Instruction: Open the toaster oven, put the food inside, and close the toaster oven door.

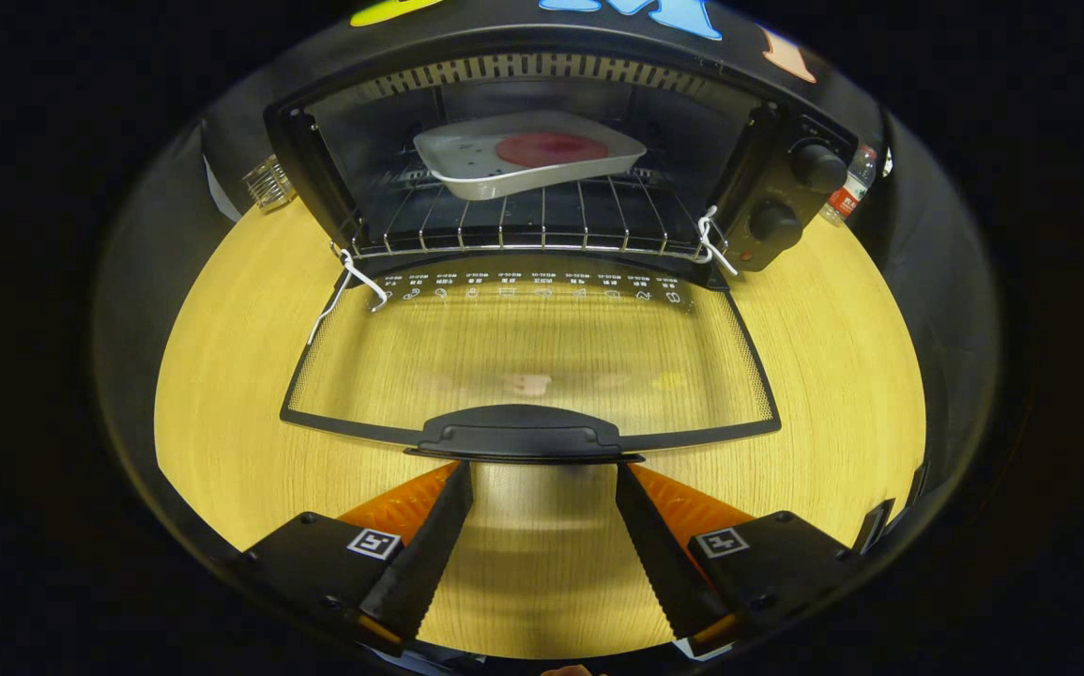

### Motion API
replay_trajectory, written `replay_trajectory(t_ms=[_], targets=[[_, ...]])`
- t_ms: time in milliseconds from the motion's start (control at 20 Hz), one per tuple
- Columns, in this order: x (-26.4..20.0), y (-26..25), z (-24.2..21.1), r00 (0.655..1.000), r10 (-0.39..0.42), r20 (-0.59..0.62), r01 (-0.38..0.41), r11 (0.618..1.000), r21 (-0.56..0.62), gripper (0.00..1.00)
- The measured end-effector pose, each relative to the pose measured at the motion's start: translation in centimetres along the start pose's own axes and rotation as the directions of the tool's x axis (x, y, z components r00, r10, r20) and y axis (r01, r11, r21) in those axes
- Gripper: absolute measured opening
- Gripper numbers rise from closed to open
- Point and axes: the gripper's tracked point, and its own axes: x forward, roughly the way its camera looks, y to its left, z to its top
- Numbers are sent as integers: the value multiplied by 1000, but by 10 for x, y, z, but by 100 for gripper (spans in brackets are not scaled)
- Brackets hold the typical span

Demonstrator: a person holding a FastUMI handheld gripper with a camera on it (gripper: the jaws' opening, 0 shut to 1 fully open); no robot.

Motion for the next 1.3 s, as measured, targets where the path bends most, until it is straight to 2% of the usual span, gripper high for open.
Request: replay_trajectory(t_ms=[550, 800, 900, 1000, 1100, 1200, 1300], targets=[[-55, -3, 29, 981, -4, 195, 8, 1000, -16, 98], [-89, -3, 67, 935, -10, 354, 28, 999, -46, 99], [-108, -3, 85, 907, 2, 422, 12, 999, -31, 98], [-128, -3, 108, 856, 10, 517, 17, 999, -48, 98], [-157, -14, 126, 791, -12, 612, 78, 994, -81, 99], [-183, -18, 134, 732, -12, 681, 95, 992, -84, 98], [-207, -24, 135, 697, -13, 717, 83, 995, -62, 97]])
